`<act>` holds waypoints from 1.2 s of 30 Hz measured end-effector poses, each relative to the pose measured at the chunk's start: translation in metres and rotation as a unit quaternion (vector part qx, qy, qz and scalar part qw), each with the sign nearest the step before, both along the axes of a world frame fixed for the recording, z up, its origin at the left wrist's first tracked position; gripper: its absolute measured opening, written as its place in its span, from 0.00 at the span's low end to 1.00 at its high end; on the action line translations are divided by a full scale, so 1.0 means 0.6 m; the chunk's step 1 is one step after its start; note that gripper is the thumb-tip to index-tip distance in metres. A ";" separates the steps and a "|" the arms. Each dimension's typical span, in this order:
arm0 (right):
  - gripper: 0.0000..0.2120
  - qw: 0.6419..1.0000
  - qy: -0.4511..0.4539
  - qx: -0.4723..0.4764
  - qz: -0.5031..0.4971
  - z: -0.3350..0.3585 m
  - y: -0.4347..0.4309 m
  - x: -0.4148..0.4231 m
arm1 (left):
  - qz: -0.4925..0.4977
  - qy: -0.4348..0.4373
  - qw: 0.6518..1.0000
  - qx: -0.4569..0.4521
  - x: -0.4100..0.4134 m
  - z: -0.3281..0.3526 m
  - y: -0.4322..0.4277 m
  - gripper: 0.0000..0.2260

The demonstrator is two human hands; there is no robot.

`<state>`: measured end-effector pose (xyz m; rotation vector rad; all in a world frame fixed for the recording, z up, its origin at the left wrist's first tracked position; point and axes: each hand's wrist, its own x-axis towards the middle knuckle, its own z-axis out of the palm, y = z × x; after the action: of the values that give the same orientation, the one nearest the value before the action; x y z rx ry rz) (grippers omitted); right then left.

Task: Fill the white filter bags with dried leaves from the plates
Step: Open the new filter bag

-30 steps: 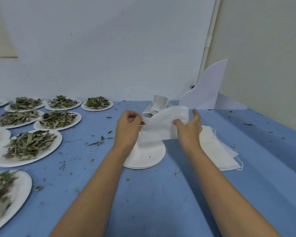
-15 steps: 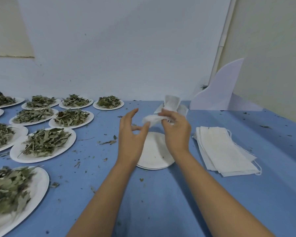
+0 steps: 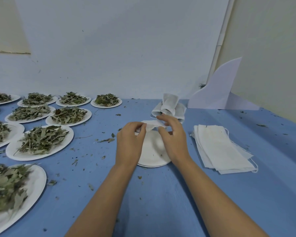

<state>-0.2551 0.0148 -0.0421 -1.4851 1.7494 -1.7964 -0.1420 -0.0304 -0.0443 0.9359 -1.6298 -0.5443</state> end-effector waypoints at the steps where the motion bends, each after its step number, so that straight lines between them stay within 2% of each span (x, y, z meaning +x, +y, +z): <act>1: 0.14 1.000 0.006 0.004 -0.010 0.000 0.001 -0.001 | 0.003 -0.012 1.000 -0.006 0.001 0.000 0.000 0.06; 4: 0.11 0.999 0.030 0.017 -0.025 -0.002 0.002 -0.004 | 0.006 -0.048 0.998 -0.029 0.002 0.000 0.004 0.06; 9: 0.13 0.999 -0.018 0.020 0.028 0.002 0.000 0.004 | -0.002 -0.104 0.994 -0.027 -0.003 -0.001 0.014 0.08; 13: 0.15 1.000 -0.002 0.025 -0.003 0.002 -0.006 0.000 | -0.008 -0.158 0.987 -0.040 -0.004 0.000 0.016 0.12; 17: 0.16 0.999 0.001 0.016 -0.028 -0.002 -0.008 -0.005 | -0.001 -0.224 0.974 -0.042 -0.002 -0.003 0.012 0.12; 19: 0.17 0.997 -0.009 0.013 -0.078 -0.005 -0.011 -0.012 | 0.024 -0.210 0.977 -0.034 0.003 -0.003 0.008 0.13; 22: 0.15 0.988 -0.020 0.021 -0.151 -0.007 -0.014 -0.021 | 0.043 -0.125 0.991 0.012 0.005 0.001 0.003 0.11; 25: 0.11 0.989 -0.014 0.033 -0.147 -0.010 -0.018 -0.018 | 0.034 -0.085 0.995 0.047 -0.002 0.002 0.002 0.08; 28: 0.09 0.990 -0.011 0.032 -0.136 -0.006 -0.017 -0.020 | -0.027 -0.037 0.993 0.113 -0.004 0.010 -0.001 0.03; 30: 0.08 0.991 -0.035 0.031 -0.126 -0.002 -0.014 -0.027 | -0.090 0.047 0.971 0.215 0.000 0.020 -0.005 0.01; 32: 0.09 0.993 -0.053 0.028 -0.106 -0.001 -0.011 -0.029 | -0.136 0.132 0.928 0.320 0.003 0.029 -0.007 0.03; 36: 0.07 0.995 -0.049 0.031 -0.081 -0.001 -0.011 -0.019 | -0.247 0.310 0.788 0.471 0.004 0.042 -0.005 0.04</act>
<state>-0.2664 0.0082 -0.0428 -1.2418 1.9057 -1.8376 -0.1394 -0.0332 -0.0188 0.8409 -0.9088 -1.9343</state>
